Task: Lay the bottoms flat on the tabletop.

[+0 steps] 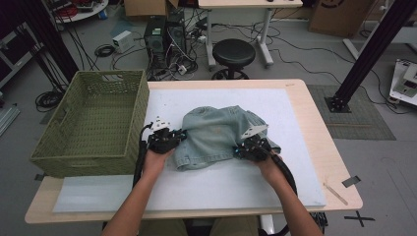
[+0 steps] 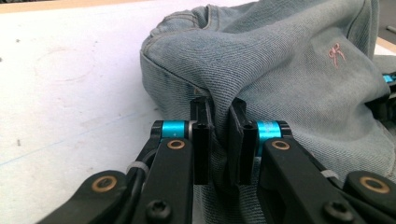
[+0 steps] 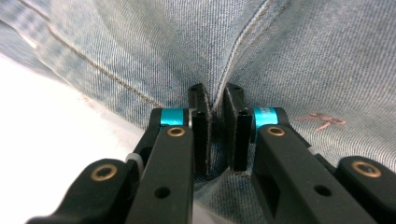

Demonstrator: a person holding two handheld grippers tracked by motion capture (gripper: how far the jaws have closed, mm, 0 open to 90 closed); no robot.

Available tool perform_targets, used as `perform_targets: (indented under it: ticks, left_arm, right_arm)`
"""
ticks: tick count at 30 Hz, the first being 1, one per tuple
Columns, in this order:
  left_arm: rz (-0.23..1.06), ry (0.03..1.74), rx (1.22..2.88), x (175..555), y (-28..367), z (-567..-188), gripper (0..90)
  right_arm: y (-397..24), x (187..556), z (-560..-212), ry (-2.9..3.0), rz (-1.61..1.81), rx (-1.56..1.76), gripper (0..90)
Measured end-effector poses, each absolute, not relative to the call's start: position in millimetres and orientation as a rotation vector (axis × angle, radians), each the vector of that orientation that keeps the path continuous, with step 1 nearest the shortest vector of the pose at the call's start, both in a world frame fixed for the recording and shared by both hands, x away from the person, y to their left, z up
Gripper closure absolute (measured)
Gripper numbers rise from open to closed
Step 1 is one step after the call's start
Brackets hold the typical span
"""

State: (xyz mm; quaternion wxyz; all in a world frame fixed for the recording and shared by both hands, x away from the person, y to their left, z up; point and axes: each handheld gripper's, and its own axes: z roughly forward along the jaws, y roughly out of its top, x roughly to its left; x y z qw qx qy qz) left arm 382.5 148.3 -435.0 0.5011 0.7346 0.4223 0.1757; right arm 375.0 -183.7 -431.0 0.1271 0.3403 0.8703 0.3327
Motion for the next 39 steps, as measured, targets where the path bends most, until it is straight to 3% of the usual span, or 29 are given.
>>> perform_targets:
  ticks: [5, 10, 13, 16, 21, 27, 39]
  left_arm:
    - [0.422, 1.016, 1.768, 381, 147, -434, 75.0]
    - [0.384, 0.992, 1.73, 377, 145, -429, 53.3]
    - [0.395, 0.957, 1.748, 372, 142, -426, 44.9]
    - [0.409, 0.923, 1.782, 368, 137, -425, 42.8]
    - [0.418, 0.929, 1.789, 367, 136, -426, 42.5]
    - [0.42, 0.929, 1.778, 367, 137, -427, 43.6]
    - [0.425, 0.922, 1.824, 365, 133, -430, 42.2]
  right_arm:
    - [-190, 382, -420, 2.439, 1.064, 1.081, 84.7]
    - [-188, 395, -418, 2.451, 1.081, 1.151, 84.4]
    - [-189, 394, -417, 2.46, 1.088, 1.16, 82.9]
    - [-193, 393, -416, 2.487, 1.128, 1.174, 78.9]
    - [-196, 389, -407, 2.525, 1.143, 1.114, 86.1]
    - [-203, 388, -394, 2.515, 1.322, 1.086, 85.3]
    - [-178, 409, -420, 2.255, 0.918, 1.034, 83.9]
